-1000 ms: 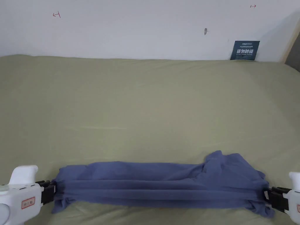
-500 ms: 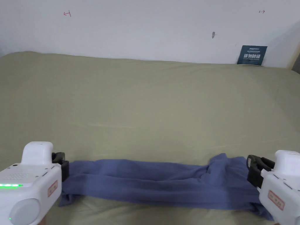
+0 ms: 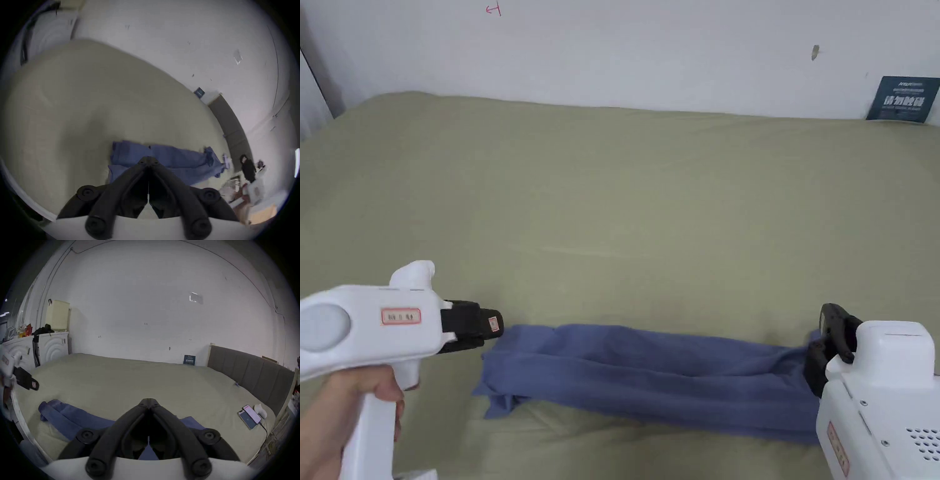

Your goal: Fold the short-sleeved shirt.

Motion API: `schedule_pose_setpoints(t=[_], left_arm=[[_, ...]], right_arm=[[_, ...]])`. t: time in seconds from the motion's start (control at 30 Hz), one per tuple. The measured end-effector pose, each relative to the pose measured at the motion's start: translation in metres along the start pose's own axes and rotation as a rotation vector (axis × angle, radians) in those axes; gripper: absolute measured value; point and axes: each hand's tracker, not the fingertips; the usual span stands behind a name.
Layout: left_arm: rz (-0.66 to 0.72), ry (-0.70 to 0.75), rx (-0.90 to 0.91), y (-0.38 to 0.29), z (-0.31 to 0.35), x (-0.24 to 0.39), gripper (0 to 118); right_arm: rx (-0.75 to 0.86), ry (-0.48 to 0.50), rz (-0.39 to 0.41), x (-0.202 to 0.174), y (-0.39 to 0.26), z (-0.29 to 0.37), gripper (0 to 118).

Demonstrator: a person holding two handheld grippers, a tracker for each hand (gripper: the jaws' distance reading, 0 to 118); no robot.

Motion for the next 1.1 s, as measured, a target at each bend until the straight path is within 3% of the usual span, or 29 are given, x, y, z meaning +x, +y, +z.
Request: schedule_pose_setpoints(t=[0.17,0.3,0.33,0.37,0.4,0.43,0.63,0.83,0.9,0.93,0.97,1.0,1.03,1.1], left_arm=[[0.133,-0.143,-0.186,0.025,-0.030,-0.049,1],[0.173,-0.108,-0.198,0.028,-0.046,-0.067,10],[0.177,-0.136,-0.214,0.029,-0.046,-0.071,19],[0.195,-0.169,-0.219,0.028,-0.048,-0.073,42],[0.211,-0.195,-0.235,0.026,-0.050,-0.075,90],[0.226,-0.218,-0.248,0.022,-0.054,-0.076,118],[0.266,-0.270,-0.222,0.013,-0.061,-0.086,115],[0.251,-0.332,-0.278,0.001,-0.089,-0.054,114],[0.207,-0.256,-0.253,0.002,-0.096,-0.050,111],[0.213,-0.258,-0.232,0.005,-0.094,-0.049,99],[0.228,-0.227,-0.209,0.007,-0.095,-0.046,65],[0.234,-0.154,-0.202,0.006,-0.096,-0.045,6],[0.222,-0.102,-0.185,0.005,-0.093,-0.047,6],[0.257,-0.158,-0.209,0.000,-0.088,-0.042,6]], right_arm=[[0.023,-0.012,0.007,-0.007,-0.001,0.002,0],[0.004,-0.003,0.008,-0.006,-0.001,-0.005,0],[0.001,-0.005,0.009,-0.005,-0.002,-0.006,0],[-0.003,-0.004,0.012,-0.004,-0.003,-0.008,0],[-0.008,-0.005,0.013,-0.003,-0.003,-0.009,0],[-0.014,-0.002,0.012,-0.001,-0.004,-0.010,0],[-0.040,0.004,-0.027,0.012,-0.004,-0.019,0],[-0.044,-0.007,-0.020,0.021,-0.002,-0.022,0],[-0.044,-0.013,-0.027,0.024,0.000,-0.022,0],[-0.048,-0.015,-0.034,0.026,0.001,-0.022,0],[-0.049,-0.014,-0.041,0.027,0.002,-0.021,0],[-0.047,-0.016,-0.047,0.028,0.002,-0.020,0],[-0.046,-0.017,-0.049,0.029,0.003,-0.020,0],[-0.045,-0.015,-0.052,0.031,0.006,-0.019,0]])
